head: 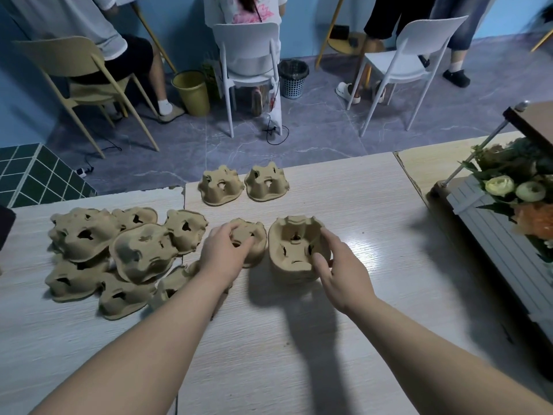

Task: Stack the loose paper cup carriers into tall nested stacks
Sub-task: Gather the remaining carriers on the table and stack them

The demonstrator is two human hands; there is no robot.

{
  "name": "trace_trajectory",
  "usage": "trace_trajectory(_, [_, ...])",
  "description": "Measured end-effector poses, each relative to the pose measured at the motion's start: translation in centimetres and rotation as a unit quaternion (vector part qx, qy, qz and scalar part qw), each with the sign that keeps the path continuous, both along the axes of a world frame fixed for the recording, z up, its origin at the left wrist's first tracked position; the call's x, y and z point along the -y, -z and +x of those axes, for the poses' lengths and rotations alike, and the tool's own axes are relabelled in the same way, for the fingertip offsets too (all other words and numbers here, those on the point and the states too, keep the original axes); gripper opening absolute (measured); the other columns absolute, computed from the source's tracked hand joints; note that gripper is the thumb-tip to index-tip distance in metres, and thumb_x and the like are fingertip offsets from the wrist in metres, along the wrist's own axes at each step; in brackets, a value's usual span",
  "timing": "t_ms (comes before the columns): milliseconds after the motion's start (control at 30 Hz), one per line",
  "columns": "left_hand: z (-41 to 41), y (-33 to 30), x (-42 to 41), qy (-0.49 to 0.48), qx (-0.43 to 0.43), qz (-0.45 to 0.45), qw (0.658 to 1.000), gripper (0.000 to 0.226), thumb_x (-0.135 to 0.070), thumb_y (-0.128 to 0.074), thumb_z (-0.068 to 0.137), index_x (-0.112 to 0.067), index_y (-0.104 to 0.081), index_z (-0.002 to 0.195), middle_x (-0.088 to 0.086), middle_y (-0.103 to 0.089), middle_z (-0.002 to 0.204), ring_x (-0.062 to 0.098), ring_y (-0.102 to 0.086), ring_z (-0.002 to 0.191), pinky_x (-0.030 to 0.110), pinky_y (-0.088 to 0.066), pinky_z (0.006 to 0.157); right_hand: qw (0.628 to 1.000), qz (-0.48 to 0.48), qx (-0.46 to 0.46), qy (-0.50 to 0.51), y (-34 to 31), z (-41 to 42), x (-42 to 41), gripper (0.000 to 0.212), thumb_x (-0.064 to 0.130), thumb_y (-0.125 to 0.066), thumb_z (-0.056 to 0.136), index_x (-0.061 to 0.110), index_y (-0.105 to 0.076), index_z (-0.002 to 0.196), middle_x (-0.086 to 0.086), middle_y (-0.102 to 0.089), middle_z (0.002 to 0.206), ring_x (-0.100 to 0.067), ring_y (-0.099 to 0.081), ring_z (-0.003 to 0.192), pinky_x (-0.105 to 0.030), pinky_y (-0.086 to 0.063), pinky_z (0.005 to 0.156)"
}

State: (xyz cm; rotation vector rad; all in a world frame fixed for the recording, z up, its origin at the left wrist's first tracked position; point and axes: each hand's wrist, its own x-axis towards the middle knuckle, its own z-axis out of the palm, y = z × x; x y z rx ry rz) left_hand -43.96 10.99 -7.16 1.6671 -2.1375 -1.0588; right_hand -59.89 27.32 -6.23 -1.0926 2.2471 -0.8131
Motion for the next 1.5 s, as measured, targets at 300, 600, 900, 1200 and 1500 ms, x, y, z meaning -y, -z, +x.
trace_trajectory(300, [-0.7,1.8,1.0,0.011,0.099,0.005,0.995,0.051,-0.037,-0.069,0.084,-0.021,-0.050,0.128,0.007,-0.057,0.130,0.031,-0.053,0.117,0.036,-0.044,0.093,1.000,0.003,0.010,-0.002,0.4,-0.5,-0.1,0.052,0.038,-0.047,0.093,0.041,-0.029,0.142,0.013,-0.049,0.134,-0.012,-0.057,0.105,-0.033,-0.045,0.090])
trace_trajectory(600, [-1.9,1.6,0.2,-0.021,0.141,0.011,0.990,0.062,-0.035,-0.073,0.076,-0.013,-0.040,0.124,0.013,-0.053,0.127,0.034,-0.051,0.118,0.037,-0.043,0.093,1.000,0.013,0.008,-0.008,0.5,-0.9,-0.2,0.053,0.039,-0.048,0.093,0.039,-0.029,0.142,0.014,-0.049,0.134,-0.010,-0.059,0.100,-0.033,-0.045,0.090])
trace_trajectory(900, [-0.9,0.2,0.6,-0.137,0.037,0.017,0.990,0.078,-0.028,-0.075,0.075,-0.018,-0.033,0.140,0.014,-0.049,0.137,0.036,-0.050,0.121,0.039,-0.043,0.097,1.000,0.016,0.004,-0.019,0.3,-1.2,-0.3,0.054,0.038,-0.047,0.093,0.039,-0.027,0.144,0.013,-0.051,0.132,-0.010,-0.060,0.094,-0.030,-0.045,0.085])
trace_trajectory(1200, [0.5,-2.0,1.1,-0.207,-0.131,0.048,0.968,0.063,-0.025,-0.071,0.083,-0.016,-0.041,0.137,0.004,-0.053,0.130,0.023,-0.052,0.114,0.029,-0.037,0.090,0.999,0.015,-0.010,-0.039,0.1,-1.1,-0.4,0.055,0.037,-0.047,0.094,0.036,-0.027,0.145,0.011,-0.049,0.136,-0.014,-0.057,0.106,-0.027,-0.040,0.084])
trace_trajectory(1500, [-1.4,-6.6,-1.3,-0.177,-0.344,0.157,0.909,0.007,-0.018,-0.057,0.088,-0.022,-0.061,0.083,-0.007,-0.059,0.074,0.010,-0.053,0.077,0.028,-0.041,0.067,0.999,0.009,-0.023,-0.043,0.1,-1.0,-0.5,0.054,0.036,-0.047,0.095,0.031,-0.029,0.146,0.008,-0.047,0.141,-0.016,-0.054,0.113,-0.028,-0.040,0.086])
